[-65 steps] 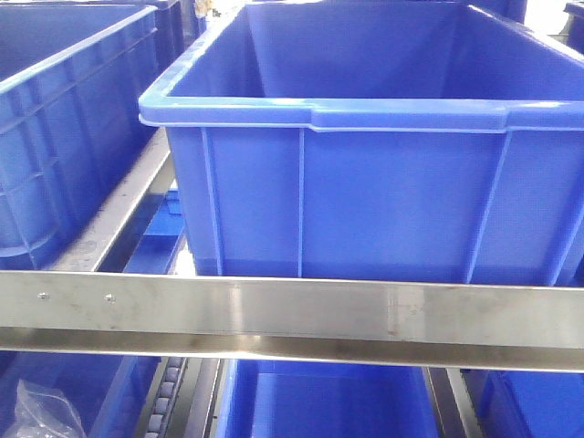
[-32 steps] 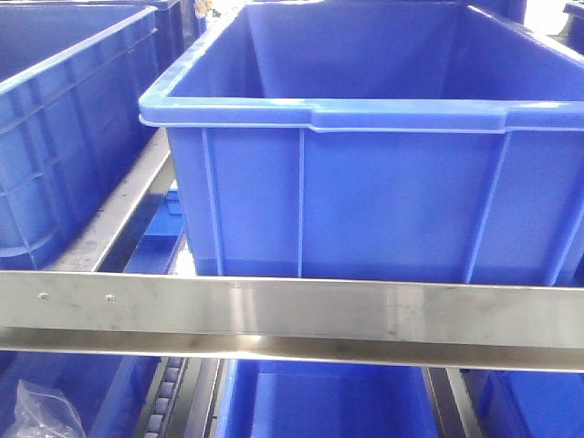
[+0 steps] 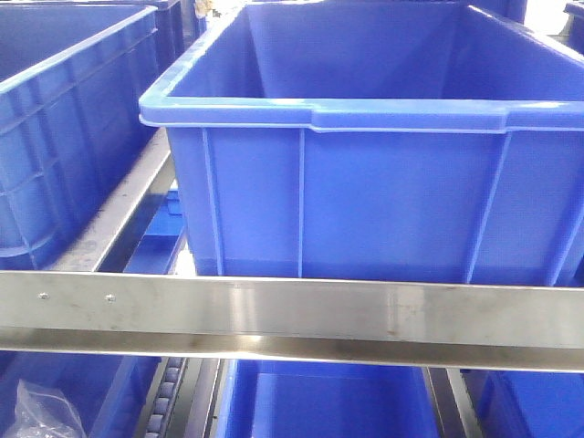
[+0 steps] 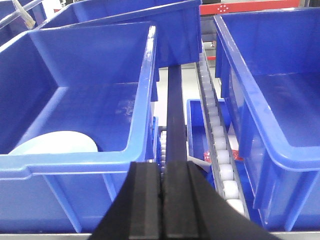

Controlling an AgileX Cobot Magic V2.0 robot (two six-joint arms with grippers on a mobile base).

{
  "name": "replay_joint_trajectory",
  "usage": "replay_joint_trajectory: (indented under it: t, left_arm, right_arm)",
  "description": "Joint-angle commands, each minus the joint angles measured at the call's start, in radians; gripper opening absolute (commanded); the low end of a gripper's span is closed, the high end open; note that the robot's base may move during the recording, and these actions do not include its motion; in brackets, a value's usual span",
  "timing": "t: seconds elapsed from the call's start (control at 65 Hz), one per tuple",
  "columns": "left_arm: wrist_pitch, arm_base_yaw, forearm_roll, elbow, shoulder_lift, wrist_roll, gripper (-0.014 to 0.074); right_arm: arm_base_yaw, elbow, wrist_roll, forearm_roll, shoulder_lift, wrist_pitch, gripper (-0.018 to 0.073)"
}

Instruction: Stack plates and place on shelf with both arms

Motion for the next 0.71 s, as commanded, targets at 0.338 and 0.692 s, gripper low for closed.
replay_joint_trajectory:
  t: [0.338,0.692]
  left_arm:
    - [-0.084,0.001,-0.008,-0.03,0.006,-0.006,0.0082]
    - [-0.084,0.001,-0.008,-0.03,0.006,-0.006,0.0082]
  right_arm:
    - [-0.001,0.262,-0.03,-0.025,-0.11,-0.333,0.0048]
    - [0.001,0.312,-0.118,-0.033,-0.114,-0.343,0.0048]
